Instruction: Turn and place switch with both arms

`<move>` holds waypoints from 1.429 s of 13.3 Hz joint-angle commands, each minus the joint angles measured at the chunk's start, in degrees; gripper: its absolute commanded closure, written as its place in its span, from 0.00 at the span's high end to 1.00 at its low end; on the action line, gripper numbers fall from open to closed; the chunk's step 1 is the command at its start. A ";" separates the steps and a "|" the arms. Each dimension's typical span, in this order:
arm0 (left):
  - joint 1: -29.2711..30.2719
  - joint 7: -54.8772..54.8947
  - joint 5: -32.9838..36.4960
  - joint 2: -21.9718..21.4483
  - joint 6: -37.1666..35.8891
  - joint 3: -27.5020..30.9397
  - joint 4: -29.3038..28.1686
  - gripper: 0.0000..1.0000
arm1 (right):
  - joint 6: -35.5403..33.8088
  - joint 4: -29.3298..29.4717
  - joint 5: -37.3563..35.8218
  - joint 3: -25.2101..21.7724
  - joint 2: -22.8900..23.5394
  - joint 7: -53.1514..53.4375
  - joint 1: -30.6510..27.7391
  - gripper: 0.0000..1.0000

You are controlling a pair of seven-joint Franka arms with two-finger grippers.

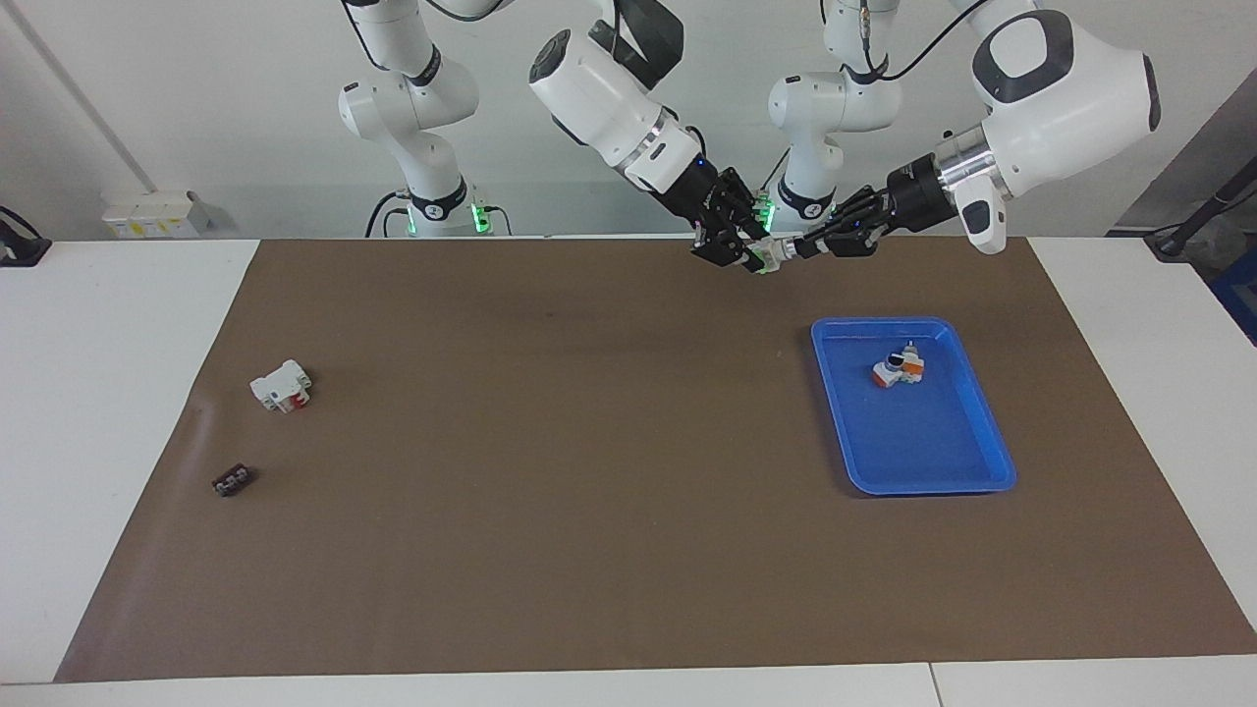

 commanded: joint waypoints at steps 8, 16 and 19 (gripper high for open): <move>0.18 1.62 25.79 -0.98 8.02 -0.19 -2.36 0.00 | -2.38 -3.77 -1.29 -0.45 -1.81 2.17 -11.87 1.00; 4.31 17.35 38.27 -6.52 34.12 -0.10 -22.04 0.00 | -3.88 -4.56 -6.36 -0.80 -1.46 2.87 -27.44 1.00; 4.39 18.92 42.08 -5.29 35.28 -0.19 -22.84 0.00 | -4.92 -4.39 -16.38 -7.63 -1.29 12.50 -27.01 1.00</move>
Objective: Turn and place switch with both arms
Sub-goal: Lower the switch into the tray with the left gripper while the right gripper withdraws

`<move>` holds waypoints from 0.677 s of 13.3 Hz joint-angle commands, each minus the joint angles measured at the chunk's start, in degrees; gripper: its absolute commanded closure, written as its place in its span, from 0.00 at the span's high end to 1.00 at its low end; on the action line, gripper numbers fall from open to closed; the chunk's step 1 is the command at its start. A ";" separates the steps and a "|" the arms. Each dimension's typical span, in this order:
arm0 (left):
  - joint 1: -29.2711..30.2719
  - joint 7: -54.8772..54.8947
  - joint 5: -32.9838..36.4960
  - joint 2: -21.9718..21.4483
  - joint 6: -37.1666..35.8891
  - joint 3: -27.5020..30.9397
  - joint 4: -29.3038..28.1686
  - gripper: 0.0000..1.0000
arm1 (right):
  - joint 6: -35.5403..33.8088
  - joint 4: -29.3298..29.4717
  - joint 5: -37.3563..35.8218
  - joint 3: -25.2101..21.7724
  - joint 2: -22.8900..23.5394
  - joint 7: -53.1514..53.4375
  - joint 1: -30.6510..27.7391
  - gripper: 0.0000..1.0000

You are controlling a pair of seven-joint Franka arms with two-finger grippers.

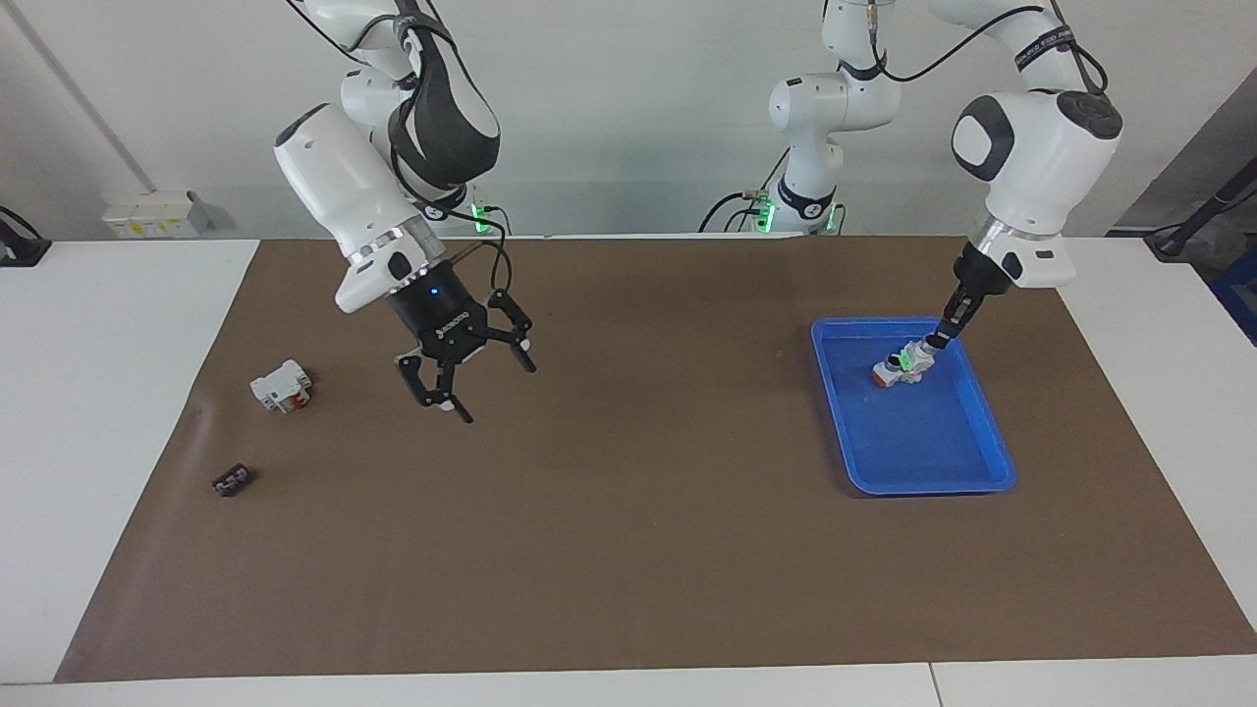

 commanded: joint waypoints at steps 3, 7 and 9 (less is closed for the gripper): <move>0.40 7.93 2.99 -1.09 1.07 0.24 -1.76 0.37 | -9.11 1.64 -13.25 -17.55 -1.27 21.02 9.34 1.00; 0.49 9.34 4.65 -0.13 1.16 0.24 0.16 0.72 | -31.23 8.76 -25.85 -23.85 -2.75 37.63 9.30 1.00; 0.14 9.44 5.10 1.71 -2.68 0.15 5.33 0.75 | -40.04 9.56 -27.19 -24.11 -6.17 43.18 8.77 1.00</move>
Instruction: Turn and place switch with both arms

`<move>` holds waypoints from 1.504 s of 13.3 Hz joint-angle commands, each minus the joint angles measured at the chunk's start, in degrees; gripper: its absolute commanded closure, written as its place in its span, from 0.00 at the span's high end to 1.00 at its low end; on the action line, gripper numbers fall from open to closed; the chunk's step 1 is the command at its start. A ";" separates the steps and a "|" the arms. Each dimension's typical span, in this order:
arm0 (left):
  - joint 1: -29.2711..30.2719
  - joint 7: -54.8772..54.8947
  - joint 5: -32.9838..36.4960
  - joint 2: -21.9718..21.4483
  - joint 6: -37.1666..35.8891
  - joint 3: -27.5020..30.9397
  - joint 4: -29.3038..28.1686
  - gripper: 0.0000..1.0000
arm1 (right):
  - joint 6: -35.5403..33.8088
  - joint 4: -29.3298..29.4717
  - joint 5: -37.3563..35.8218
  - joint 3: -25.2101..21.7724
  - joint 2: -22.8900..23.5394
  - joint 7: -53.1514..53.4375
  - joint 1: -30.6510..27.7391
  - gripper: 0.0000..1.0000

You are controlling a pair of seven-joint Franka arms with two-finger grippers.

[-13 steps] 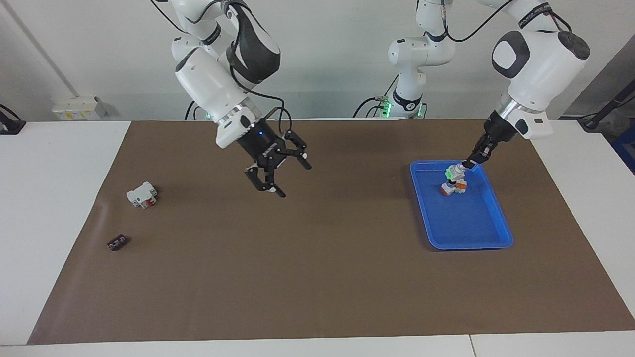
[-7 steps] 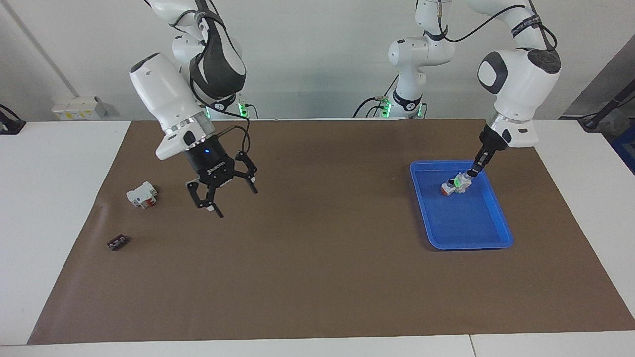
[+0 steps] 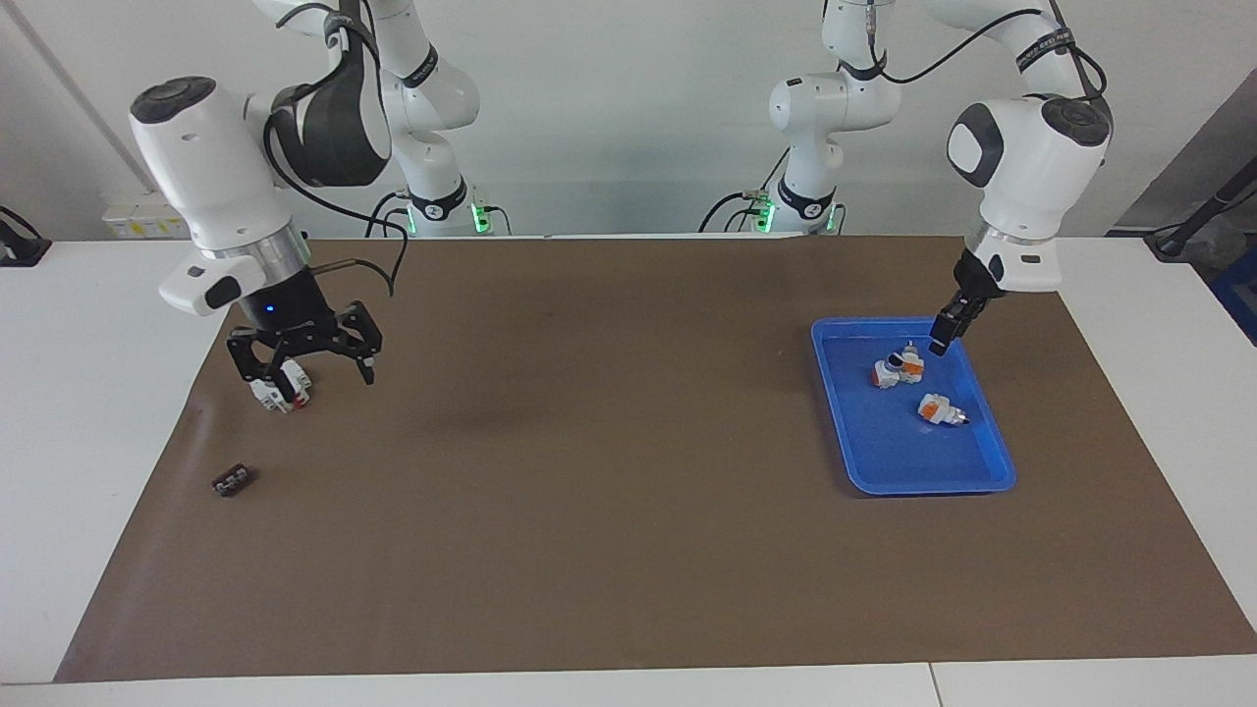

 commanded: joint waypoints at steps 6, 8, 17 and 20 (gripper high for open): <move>-7.05 4.51 3.10 6.40 -24.02 -0.53 23.59 0.75 | -26.39 12.22 -5.38 -1.95 -4.13 9.19 -2.79 1.00; -8.64 15.37 2.93 7.28 -30.70 -0.61 28.95 0.74 | -27.72 11.51 -5.22 -1.60 -4.84 10.78 -2.62 1.00; -5.40 33.53 2.31 8.78 -47.85 0.53 41.19 0.71 | -29.13 14.94 -4.87 -0.72 -3.52 10.52 -2.17 1.00; -3.03 34.59 0.13 7.81 -46.38 0.53 39.63 1.00 | -29.31 14.15 -4.69 -0.72 -3.88 12.53 -2.00 1.00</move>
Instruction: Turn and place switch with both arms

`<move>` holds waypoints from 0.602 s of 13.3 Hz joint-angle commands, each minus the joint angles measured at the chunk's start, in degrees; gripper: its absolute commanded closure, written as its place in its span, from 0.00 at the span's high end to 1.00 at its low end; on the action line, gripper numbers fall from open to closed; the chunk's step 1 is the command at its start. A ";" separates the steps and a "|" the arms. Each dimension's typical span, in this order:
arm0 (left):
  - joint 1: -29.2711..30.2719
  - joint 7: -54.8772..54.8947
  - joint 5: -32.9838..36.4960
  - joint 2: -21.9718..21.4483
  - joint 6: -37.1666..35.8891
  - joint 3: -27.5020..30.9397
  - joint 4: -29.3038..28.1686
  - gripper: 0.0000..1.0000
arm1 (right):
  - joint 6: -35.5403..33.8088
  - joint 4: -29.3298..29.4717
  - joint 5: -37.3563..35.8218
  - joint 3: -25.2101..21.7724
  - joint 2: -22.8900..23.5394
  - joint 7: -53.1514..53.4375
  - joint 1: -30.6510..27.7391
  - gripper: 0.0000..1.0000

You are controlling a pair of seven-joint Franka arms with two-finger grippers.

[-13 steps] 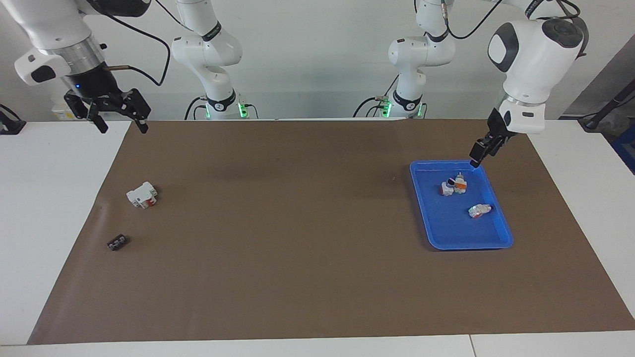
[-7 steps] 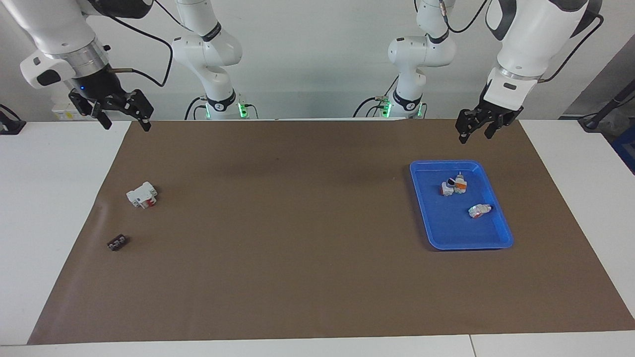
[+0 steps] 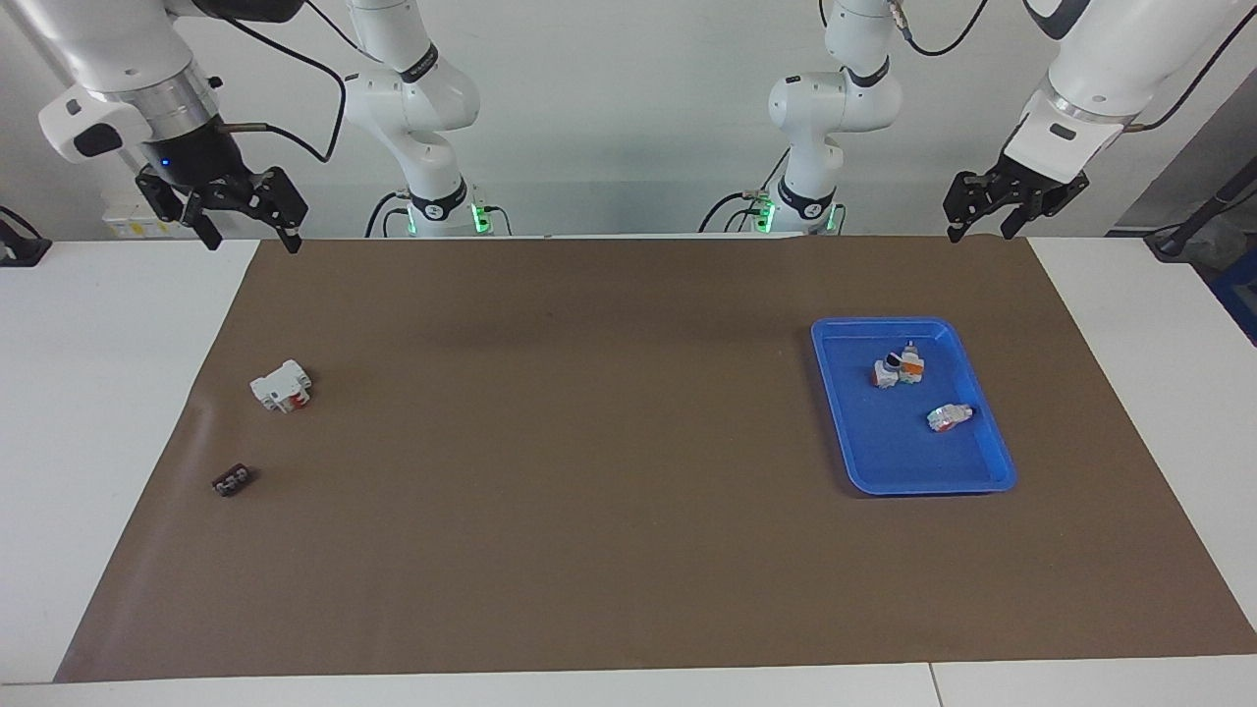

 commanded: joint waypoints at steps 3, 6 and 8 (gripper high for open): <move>2.61 1.51 -3.94 0.10 2.32 -0.30 -0.28 1.00 | -1.07 0.55 -0.30 0.44 0.34 2.49 -0.17 1.00; 2.61 1.42 -3.94 0.10 4.76 -0.56 -0.02 1.00 | -0.28 -3.82 -0.39 0.44 -2.20 2.66 -0.08 1.00; 3.14 2.38 -3.94 -0.08 5.83 -0.30 -0.02 1.00 | 1.13 -4.98 -0.48 0.44 -2.83 2.32 -0.34 1.00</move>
